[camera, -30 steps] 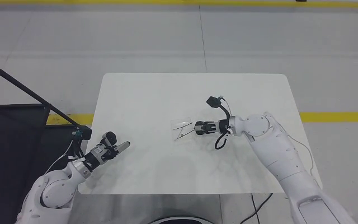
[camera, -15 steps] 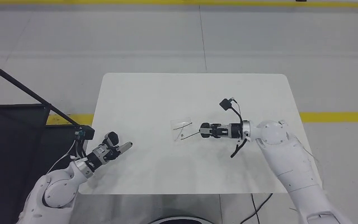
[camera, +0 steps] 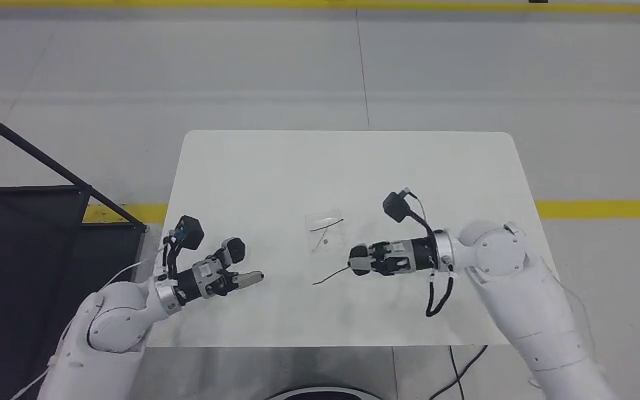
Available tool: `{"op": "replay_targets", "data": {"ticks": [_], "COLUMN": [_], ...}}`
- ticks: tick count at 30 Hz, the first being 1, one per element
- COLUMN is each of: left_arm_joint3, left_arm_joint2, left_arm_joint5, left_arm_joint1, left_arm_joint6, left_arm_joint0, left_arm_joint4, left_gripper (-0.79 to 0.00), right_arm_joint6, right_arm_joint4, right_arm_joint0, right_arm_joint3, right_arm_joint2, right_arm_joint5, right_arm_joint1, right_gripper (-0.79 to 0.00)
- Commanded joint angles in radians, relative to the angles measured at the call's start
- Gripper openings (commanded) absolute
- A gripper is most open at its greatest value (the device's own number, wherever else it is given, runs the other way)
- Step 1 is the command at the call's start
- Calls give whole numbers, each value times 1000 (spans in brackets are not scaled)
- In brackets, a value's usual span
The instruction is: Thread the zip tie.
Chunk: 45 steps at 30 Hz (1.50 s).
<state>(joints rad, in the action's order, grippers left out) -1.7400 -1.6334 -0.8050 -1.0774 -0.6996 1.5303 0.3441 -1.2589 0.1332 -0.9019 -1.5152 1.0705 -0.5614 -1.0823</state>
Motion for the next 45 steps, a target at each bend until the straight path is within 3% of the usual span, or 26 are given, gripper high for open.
{"op": "replay_targets", "data": {"ticks": [1, 11, 14, 22, 26, 31, 33, 35, 36, 37, 45], "left_arm_joint3": [-1, -1, -10, 56, 113, 112, 114, 116, 118, 120, 147], "left_arm_joint2": [-2, -2, 34, 185, 249, 325, 345, 361, 368, 375, 413], "left_arm_joint5": [0, 0, 12, 24, -13, -31, -45, -57, -62, -66, -95], "left_arm_joint1": [1, 1, 4, 15, 15, 30, 39, 49, 54, 58, 86], "left_arm_joint6": [3, 3, -36, -253, -301, -285, -270, -258, -253, -249, -221], "left_arm_joint0": [0, 0, 0, -144, -209, -241, -245, -249, -251, -254, -276], "left_arm_joint4": [-18, -18, -91, -274, -349, -347, -344, -336, -333, -329, -319], "left_gripper": [0, 0, 0, 0, 0, -6, -74, -252, -268, -382, -483], "right_arm_joint6": [16, 23, 36, -28, -46, -43, -43, -43, -44, -44, -53], "right_arm_joint4": [-34, -41, -36, 35, 35, 34, 36, 39, 40, 43, 51], "right_arm_joint0": [-1, -2, -9, 72, 116, 160, 179, 198, 208, 216, 257], "right_arm_joint3": [-34, -40, -49, -26, 1, 38, 52, 67, 75, 83, 127], "right_arm_joint2": [-23, -29, -39, -111, -151, -193, -211, -230, -239, -247, -284], "right_arm_joint5": [-15, -23, -3, 114, 163, 206, 220, 232, 235, 237, 240], "right_arm_joint1": [15, 20, 18, 3, -8, -21, -28, -36, -39, -43, -60], "right_gripper": [-785, -785, -785, -785, -785, -785, -785, -785, -785, -785, -785]}}
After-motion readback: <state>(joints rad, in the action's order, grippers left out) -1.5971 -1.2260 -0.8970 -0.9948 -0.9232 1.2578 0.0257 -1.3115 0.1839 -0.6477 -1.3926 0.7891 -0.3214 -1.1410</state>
